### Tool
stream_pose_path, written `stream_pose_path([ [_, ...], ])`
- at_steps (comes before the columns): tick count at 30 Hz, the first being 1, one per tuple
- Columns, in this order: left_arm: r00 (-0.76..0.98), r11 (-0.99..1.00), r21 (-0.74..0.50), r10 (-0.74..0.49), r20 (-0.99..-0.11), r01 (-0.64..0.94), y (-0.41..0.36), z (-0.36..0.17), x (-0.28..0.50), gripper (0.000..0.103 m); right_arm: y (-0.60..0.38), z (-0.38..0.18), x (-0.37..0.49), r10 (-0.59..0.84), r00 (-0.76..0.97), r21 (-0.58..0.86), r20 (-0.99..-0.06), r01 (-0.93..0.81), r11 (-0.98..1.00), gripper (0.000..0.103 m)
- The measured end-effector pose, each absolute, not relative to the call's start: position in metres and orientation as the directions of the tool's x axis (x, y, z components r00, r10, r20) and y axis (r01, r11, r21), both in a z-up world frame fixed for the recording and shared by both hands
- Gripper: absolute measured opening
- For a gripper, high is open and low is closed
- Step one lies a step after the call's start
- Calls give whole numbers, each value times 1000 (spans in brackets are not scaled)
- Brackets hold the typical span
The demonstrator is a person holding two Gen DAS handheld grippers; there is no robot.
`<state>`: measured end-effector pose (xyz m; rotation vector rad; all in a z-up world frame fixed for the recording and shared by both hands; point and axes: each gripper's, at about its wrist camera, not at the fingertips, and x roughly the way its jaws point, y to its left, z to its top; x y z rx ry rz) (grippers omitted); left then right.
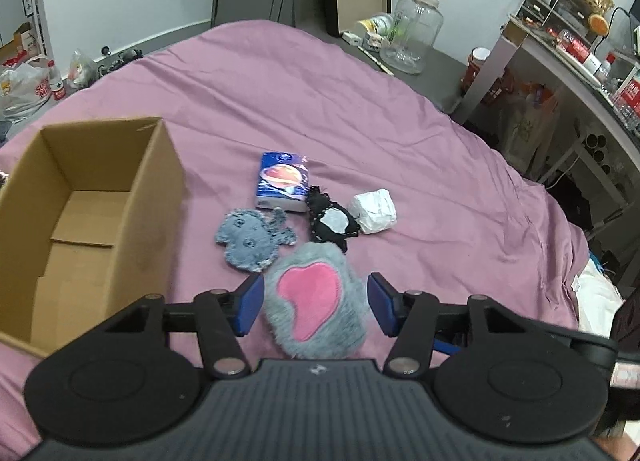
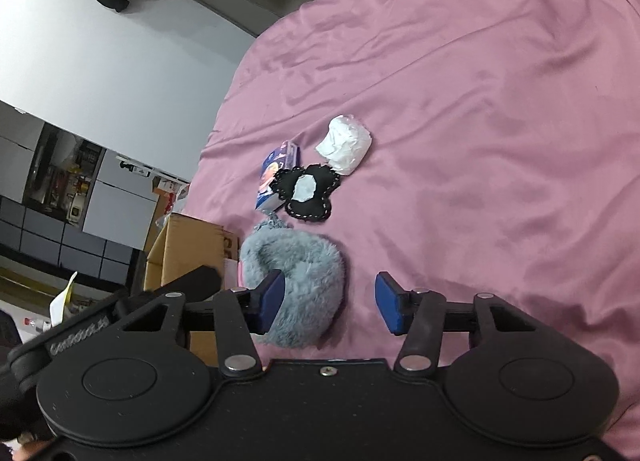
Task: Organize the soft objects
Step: 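Reach the left gripper to the grey pink-eared plush and close on it, then carry the grey plush with the left gripper over the cardboard box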
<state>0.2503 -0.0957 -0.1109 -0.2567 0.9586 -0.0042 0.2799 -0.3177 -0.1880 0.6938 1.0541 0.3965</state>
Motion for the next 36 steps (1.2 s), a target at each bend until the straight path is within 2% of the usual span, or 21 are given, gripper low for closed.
stream_pose_path([
  [9, 517, 972, -168, -60, -854, -164, -97, -141, 270, 55, -321, -205, 290, 591, 447, 688, -672, 81, 721, 51],
  [10, 512, 969, -175, -64, -856, -173, -94, -144, 269, 53, -319, -205, 292, 601, 448, 697, -662, 73, 714, 51],
  [12, 498, 962, -191, -72, -864, -194, -89, -148, 268, 41, -314, -204, 294, 617, 450, 708, -645, 48, 705, 51],
  [23, 528, 928, -292, -132, -839, -231, -67, -150, 250, 23, -293, -202, 296, 656, 441, 737, -613, 18, 676, 51],
  [35, 528, 915, -330, -168, -832, -230, -56, -155, 242, 21, -265, -206, 298, 655, 401, 707, -640, -26, 707, 51],
  [36, 526, 915, -331, -169, -833, -230, -54, -156, 241, 21, -263, -208, 298, 654, 395, 703, -645, -30, 711, 46],
])
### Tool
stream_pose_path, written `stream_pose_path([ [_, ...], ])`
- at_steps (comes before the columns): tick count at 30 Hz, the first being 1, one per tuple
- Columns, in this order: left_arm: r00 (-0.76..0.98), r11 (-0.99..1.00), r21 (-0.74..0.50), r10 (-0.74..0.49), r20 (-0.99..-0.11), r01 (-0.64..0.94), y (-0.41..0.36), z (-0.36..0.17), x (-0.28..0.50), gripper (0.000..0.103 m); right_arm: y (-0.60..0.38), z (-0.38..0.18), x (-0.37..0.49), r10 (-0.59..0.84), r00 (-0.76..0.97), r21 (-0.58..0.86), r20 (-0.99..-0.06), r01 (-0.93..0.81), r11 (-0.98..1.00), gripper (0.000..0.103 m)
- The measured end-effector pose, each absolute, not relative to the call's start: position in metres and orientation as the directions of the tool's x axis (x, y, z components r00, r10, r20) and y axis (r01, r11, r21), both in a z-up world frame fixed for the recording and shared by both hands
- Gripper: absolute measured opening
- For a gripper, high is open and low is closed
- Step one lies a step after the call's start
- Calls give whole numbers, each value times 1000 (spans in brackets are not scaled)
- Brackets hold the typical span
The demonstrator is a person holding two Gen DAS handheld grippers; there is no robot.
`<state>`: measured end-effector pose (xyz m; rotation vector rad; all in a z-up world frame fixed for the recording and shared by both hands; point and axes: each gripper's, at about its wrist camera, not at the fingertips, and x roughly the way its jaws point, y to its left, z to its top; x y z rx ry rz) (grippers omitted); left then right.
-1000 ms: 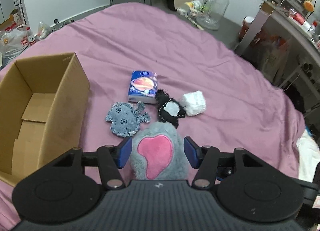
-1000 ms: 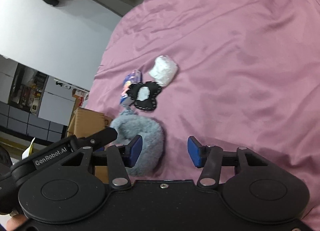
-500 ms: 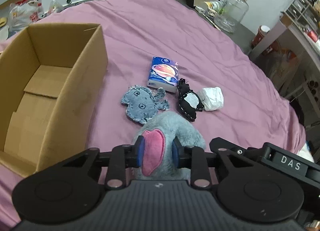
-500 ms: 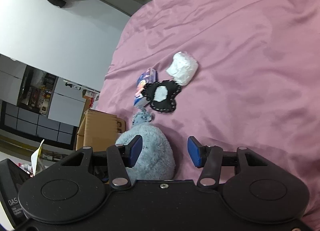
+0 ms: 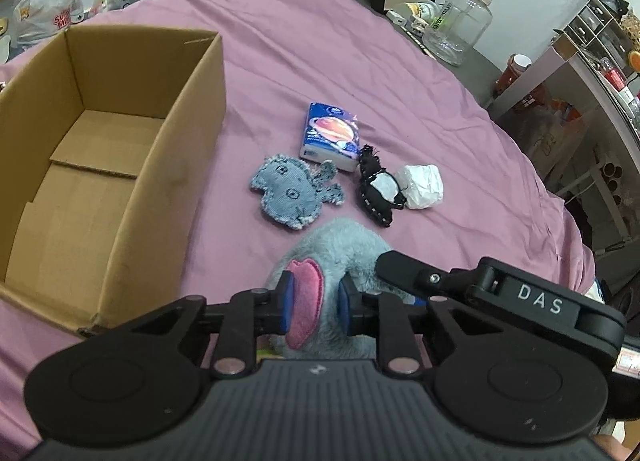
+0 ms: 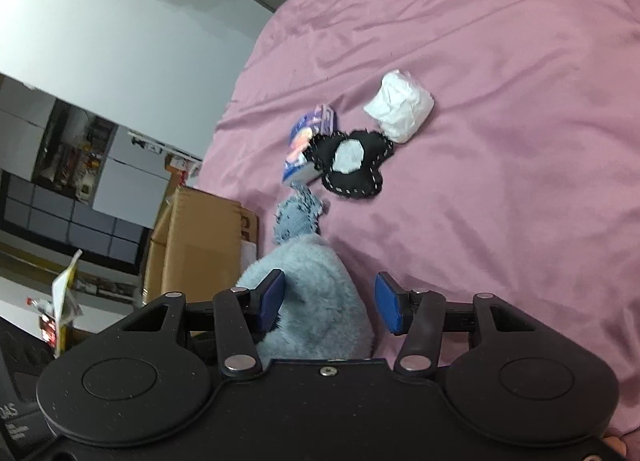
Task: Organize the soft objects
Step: 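Carry the grey plush with the left gripper over the cardboard box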
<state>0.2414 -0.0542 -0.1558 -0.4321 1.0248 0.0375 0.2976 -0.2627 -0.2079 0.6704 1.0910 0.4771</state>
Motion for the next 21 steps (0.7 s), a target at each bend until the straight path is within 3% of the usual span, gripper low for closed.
stream_pose_path([
  [3, 516, 913, -334, -174, -839, -235, -50, -159, 241, 21, -257, -212, 296, 665, 370, 704, -649, -42, 709, 33],
  [6, 517, 912, -341, -184, -836, -226, -48, -160, 241, 20, -254, -203, 292, 650, 381, 683, -657, -63, 728, 28],
  [21, 567, 930, -361, -261, -781, -69, -46, -119, 238, 20, -253, -151, 265, 582, 483, 643, -654, -50, 764, 23],
])
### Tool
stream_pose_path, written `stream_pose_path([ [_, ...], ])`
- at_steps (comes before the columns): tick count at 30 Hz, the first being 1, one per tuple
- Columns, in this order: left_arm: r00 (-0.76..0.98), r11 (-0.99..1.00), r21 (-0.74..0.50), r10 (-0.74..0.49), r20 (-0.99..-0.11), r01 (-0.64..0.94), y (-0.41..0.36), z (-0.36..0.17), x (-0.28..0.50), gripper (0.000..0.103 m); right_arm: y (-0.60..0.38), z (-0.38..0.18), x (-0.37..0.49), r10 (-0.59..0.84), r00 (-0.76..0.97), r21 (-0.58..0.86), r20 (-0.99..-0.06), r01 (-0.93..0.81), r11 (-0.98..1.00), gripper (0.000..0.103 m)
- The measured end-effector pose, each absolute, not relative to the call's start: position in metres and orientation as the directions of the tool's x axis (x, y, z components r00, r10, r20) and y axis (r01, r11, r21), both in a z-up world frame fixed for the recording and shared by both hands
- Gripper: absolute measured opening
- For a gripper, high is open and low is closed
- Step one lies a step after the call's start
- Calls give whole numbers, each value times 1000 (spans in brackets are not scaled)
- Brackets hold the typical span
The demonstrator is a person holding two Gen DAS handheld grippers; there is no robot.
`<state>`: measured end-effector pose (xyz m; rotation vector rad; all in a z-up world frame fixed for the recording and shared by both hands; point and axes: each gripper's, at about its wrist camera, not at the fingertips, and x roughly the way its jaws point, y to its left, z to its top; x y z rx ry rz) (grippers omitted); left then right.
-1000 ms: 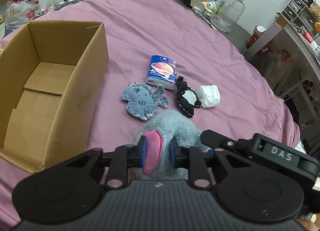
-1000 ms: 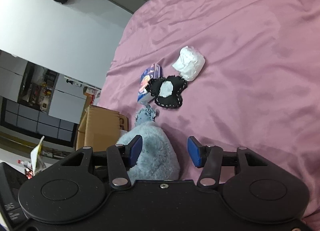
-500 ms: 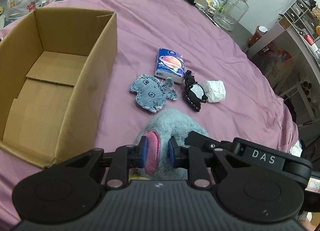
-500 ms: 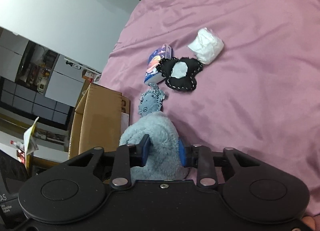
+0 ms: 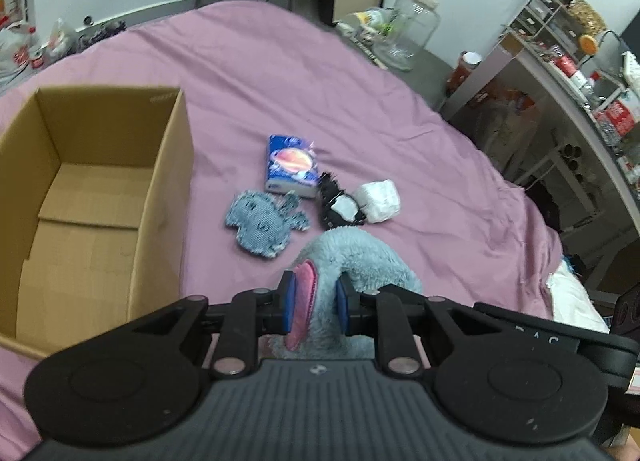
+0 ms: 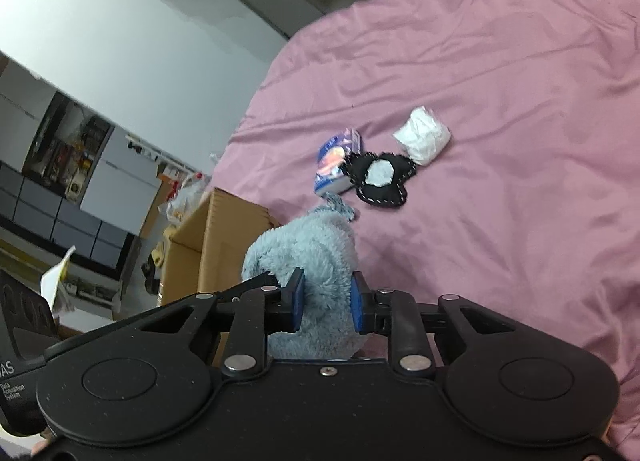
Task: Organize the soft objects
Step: 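Carry the grey plush with the left gripper over the cardboard box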
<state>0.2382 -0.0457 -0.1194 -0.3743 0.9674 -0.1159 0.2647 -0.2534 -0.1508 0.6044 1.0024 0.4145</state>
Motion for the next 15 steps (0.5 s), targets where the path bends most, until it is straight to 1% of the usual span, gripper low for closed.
stream_pose_path([
  [5, 579, 920, -389, -295, -760, -41, -35, -107, 238, 20, -244, -136, 261, 565, 517, 637, -643, -49, 769, 23],
  [15, 624, 911, -412, -324, -711, 4, -9, -84, 240, 20, -213, -108, 261, 526, 573, 601, -629, -71, 796, 22],
])
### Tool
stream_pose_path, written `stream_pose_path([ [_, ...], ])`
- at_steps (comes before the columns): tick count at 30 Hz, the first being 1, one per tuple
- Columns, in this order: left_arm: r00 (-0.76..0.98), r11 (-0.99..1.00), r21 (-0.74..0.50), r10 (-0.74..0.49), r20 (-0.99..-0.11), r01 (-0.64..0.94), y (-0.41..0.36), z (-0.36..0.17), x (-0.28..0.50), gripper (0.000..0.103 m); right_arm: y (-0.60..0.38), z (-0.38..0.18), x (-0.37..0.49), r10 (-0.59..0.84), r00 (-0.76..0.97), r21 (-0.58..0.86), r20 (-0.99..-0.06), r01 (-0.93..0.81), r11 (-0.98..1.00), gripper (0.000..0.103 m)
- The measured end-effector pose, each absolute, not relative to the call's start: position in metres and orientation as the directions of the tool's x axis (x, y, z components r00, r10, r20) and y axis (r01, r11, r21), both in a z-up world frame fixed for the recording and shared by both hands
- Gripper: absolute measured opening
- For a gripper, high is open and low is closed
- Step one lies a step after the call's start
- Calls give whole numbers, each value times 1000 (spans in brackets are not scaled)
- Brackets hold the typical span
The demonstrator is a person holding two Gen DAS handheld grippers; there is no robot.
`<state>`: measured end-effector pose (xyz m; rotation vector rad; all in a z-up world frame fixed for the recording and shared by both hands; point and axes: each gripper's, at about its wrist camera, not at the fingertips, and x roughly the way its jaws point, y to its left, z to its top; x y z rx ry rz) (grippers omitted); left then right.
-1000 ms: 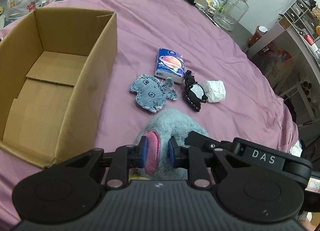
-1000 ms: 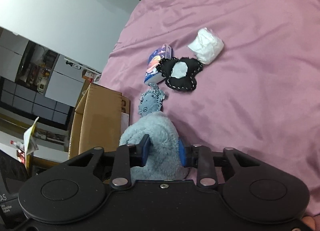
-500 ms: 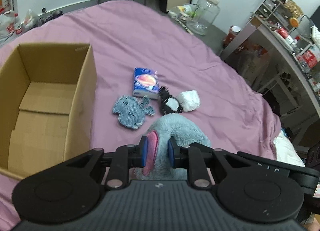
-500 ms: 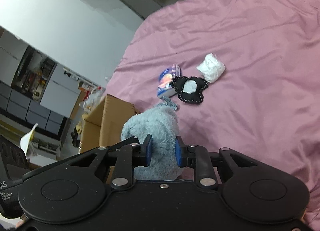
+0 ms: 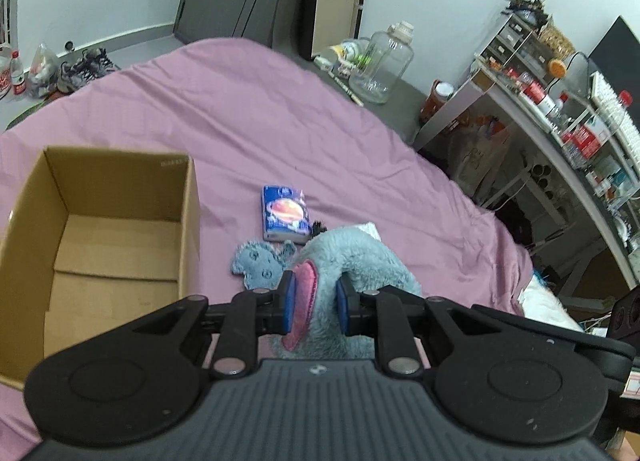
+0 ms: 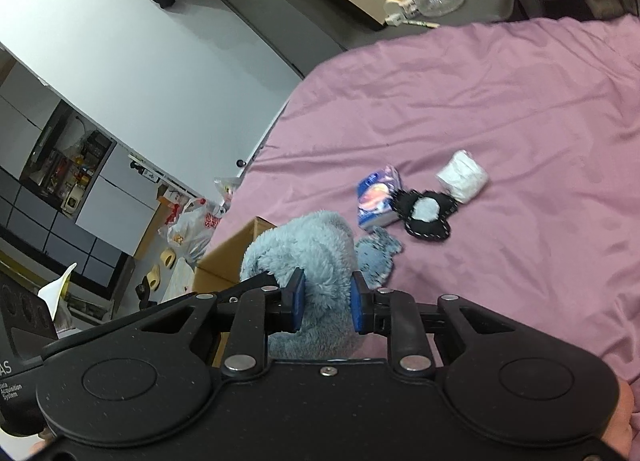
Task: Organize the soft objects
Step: 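Carry the grey plush with the left gripper over the cardboard box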
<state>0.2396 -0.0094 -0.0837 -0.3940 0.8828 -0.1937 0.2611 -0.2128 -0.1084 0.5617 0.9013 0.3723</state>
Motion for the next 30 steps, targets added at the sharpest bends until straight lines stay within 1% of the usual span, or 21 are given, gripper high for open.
stream_pose_path([
  [5, 653, 900, -436, -329, -682, -3, 4, -78, 241, 20, -198, -100, 265, 519, 579, 597, -629, -69, 799, 22],
  [15, 730, 894, -445, -275, -626, -45, 57, -63, 239, 20, -132, -84, 284, 534, 587, 575, -608, -138, 806, 22],
  [23, 731, 848, -513, -265, -629, -134, 108, -79, 250, 20, -81, -90, 298, 521, 566, 532, -639, -164, 831, 23],
  [30, 724, 849, -490, -210, -657, -198, 129, -94, 256, 20, -54, -103, 308, 522, 534, 528, -665, -158, 834, 23],
])
